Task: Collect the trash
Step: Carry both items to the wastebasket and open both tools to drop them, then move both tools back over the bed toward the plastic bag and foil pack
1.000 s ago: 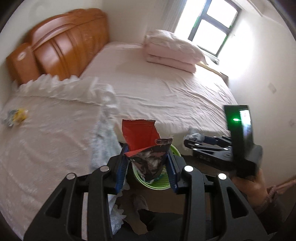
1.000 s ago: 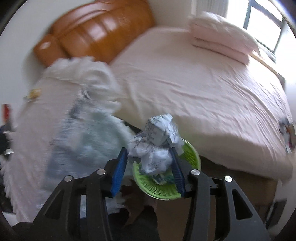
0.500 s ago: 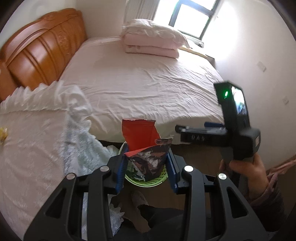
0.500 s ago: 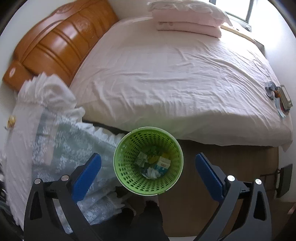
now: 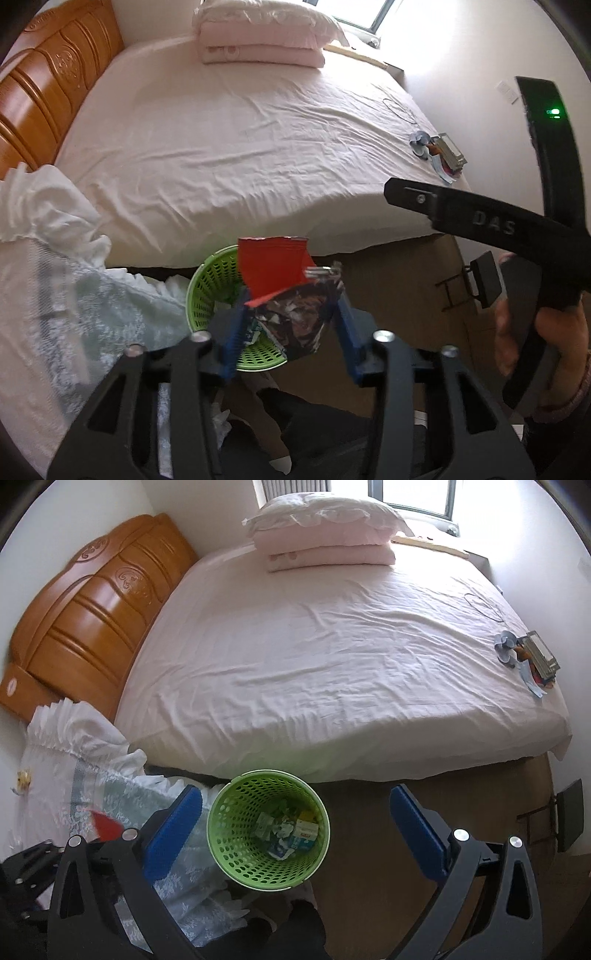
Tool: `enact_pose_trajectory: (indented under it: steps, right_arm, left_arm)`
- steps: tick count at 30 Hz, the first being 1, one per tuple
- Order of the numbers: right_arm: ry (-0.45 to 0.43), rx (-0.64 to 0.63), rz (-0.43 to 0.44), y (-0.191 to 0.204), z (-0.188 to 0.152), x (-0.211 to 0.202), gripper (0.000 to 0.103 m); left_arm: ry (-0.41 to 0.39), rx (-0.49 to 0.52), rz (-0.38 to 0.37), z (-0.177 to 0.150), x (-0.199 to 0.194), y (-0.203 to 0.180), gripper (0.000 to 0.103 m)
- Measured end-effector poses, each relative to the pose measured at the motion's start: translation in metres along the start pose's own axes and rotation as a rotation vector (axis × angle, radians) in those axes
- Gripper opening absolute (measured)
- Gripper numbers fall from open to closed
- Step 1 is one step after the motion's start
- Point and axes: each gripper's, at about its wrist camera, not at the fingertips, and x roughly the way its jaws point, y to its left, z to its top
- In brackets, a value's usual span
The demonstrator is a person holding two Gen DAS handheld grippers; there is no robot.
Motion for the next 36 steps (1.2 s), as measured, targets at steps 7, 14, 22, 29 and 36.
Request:
enact_pose_trajectory:
  steps: [7,14,22,29,36]
  right_arm:
    - [0.014,-0.006,0.012,0.002,0.005,0.006,0.1]
    - [0.004,-0.041,0.039,0.022,0.006,0.003,0.101]
    - [-0.035,-0.123,0.123,0.068,0.01,-0.015,0.101]
    - [-0.073,-0.306,0.247,0.156,0.006,-0.034,0.101]
    - [-0.054,-0.522,0.373,0.255,-0.017,-0.04,0.101]
  left_arm:
    - [-0.032,-0.006,0.008,0.003,-0.002,0.001,0.082]
    - [-0.109,-0.048,0.08,0.0,-0.029,0.017,0.09]
    - [-0.277,-0.15,0.227,-0.017,-0.103,0.051,0.094]
    - [-0.391,-0.383,0.378,-0.063,-0.179,0.113,0.095]
    - [-0.448,-0.598,0.47,-0.118,-0.221,0.167,0.095]
